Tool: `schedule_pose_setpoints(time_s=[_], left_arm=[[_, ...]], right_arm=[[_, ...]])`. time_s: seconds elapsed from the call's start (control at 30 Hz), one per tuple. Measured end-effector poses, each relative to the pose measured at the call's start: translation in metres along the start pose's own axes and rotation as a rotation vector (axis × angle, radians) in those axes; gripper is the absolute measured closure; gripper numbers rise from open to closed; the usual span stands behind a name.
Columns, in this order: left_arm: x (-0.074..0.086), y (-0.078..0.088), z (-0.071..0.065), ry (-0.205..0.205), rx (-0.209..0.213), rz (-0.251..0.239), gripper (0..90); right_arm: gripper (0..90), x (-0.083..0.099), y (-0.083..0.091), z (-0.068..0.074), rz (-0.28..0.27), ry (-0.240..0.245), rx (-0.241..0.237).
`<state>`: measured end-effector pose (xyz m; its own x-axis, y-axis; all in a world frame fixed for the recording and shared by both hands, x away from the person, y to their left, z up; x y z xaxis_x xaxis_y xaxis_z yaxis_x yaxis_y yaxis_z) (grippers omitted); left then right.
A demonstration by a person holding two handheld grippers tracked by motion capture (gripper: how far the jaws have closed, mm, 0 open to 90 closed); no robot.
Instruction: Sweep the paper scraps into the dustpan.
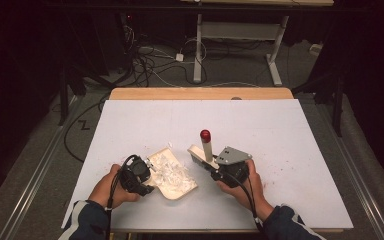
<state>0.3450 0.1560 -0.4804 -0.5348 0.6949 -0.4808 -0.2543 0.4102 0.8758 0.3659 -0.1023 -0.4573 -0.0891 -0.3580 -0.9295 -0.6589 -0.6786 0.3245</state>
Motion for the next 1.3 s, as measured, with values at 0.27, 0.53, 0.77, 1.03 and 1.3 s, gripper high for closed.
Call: schedule_pose_setpoints(time_s=[0.27, 0.53, 0.77, 1.03, 1.3], left_arm=[[0.0, -0.001, 0.0, 0.005, -0.003, -0.005, 63.0], [0.0, 0.003, 0.001, 0.014, 0.003, -0.025, 62.9], [0.001, 0.003, 0.004, 0.032, 0.012, -0.031, 62.9], [0.002, 0.007, 0.011, 0.079, 0.019, -0.04, 62.9], [0.01, 0.01, 0.024, 0.111, 0.022, -0.05, 62.9]], right_arm=[[67.6, -0.008, -0.013, 0.039, -0.017, -0.008, -0.126], [67.6, -0.023, -0.009, 0.042, -0.066, -0.037, -0.185], [67.6, -0.037, -0.014, 0.006, -0.092, -0.049, -0.129], [67.6, -0.047, -0.042, -0.03, -0.09, -0.016, -0.05], [67.7, -0.041, -0.081, -0.047, -0.067, 0.0, -0.009]])
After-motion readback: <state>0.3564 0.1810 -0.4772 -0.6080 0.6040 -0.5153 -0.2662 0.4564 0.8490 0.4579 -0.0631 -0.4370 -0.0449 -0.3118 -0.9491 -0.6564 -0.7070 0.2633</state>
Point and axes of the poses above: each handheld gripper's, and its own axes: y roughly backward along the jaws, x roughly out of its underside, z roughly to its left, the point moved 4 cm from there along -y, roughly forward along the jaws, and after that the axes turned 14 degrees about -z, right-handed, at the moved point
